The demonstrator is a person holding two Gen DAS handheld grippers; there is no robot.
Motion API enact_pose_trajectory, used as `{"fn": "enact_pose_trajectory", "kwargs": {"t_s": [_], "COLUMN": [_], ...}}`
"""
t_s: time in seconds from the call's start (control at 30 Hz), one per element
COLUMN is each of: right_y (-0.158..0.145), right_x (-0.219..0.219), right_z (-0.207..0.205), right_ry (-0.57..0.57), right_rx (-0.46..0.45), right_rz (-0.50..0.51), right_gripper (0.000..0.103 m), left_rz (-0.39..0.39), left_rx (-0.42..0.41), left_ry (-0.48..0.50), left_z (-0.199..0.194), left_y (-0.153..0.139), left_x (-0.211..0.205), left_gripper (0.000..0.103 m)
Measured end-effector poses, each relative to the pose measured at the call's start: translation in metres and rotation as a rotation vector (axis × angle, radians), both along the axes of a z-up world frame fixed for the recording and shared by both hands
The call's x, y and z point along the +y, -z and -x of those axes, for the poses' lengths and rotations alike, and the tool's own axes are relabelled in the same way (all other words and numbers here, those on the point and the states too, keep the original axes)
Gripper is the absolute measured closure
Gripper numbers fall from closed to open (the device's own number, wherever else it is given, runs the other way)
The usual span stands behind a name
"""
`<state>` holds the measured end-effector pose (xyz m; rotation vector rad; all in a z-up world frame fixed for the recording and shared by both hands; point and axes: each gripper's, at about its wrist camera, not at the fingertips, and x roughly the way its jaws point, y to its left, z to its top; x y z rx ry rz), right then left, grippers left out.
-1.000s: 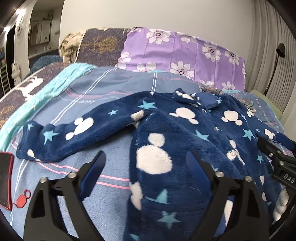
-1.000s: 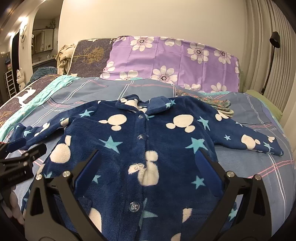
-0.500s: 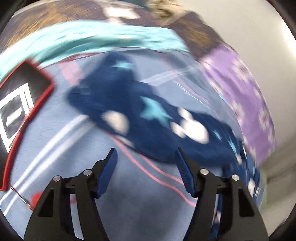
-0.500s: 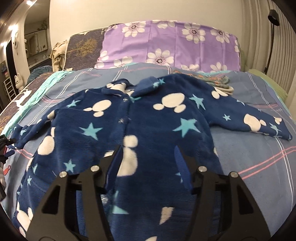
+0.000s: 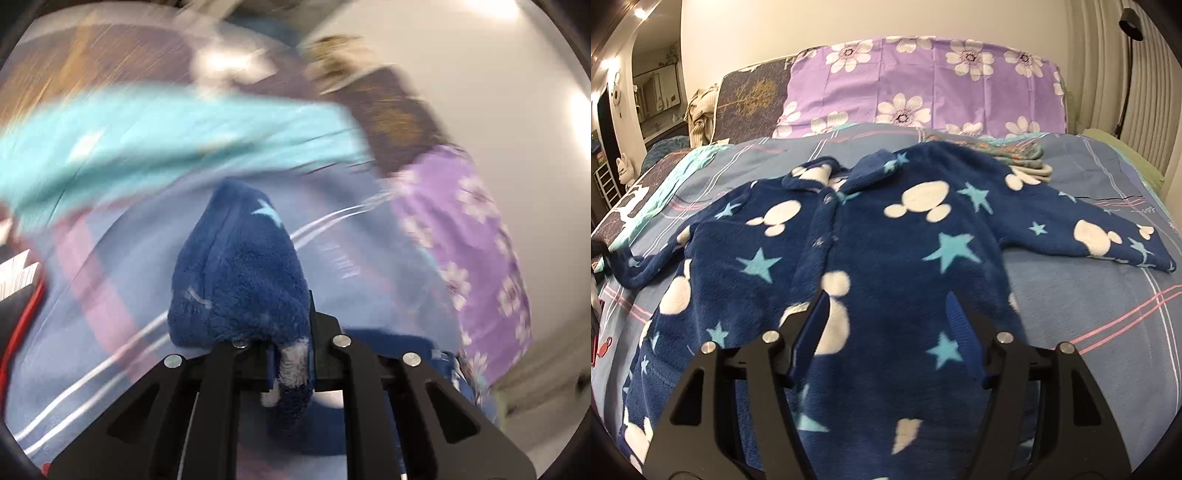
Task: Fold small clothes
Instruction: 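Grasp the sleeve cuff nearest the left gripper and lift it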
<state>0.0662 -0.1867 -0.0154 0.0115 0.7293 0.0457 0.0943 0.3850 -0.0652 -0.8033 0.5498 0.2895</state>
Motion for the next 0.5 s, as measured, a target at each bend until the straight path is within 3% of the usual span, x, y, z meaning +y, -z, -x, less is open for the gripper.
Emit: {"fn": "enact_pose_trajectory", "kwargs": {"t_s": [0.1,0.2,0.27,0.37,0.43,0.5], "right_y": [-0.002,-0.002,-0.002,-0.002,-0.002,-0.001], "right_x": [-0.012,-0.024,-0.034,-0.049,-0.06,-0.069], "right_z": [-0.001,-0.001,-0.001,0.0,0.002,0.003], "right_ry": [0.027,0.052,0.073,0.104,0.128,0.144], "right_rx": [-0.005,-0.009,-0.009,-0.009,-0.008,-0.002], "right_rz": [-0.017,-0.025,-0.031,-0.036,-0.034,-0.034], "right_gripper": [0.035,0.035,0.035,0.035,0.035,0.035], "left_rz": [-0.126,-0.274,-0.33,-0.36,-0.375,-0.412], "left_rx": [-0.113,-0.264,-0.318,-0.337,-0.32,-0.259], "left_ry": [0.122,0.325,0.456,0.639,0.754,0.873], "left_z": [-0.02,-0.041,-0.052,-0.065,-0.075,-0.08], "left_y": [-0.061,-0.126,-0.146,-0.149,-0.134,-0.106], "left_x": [-0.052,-0.141,-0.2,-0.285,-0.34,-0.391], "left_gripper": [0.091,0.091,0.091,0.09,0.082,0.052]}}
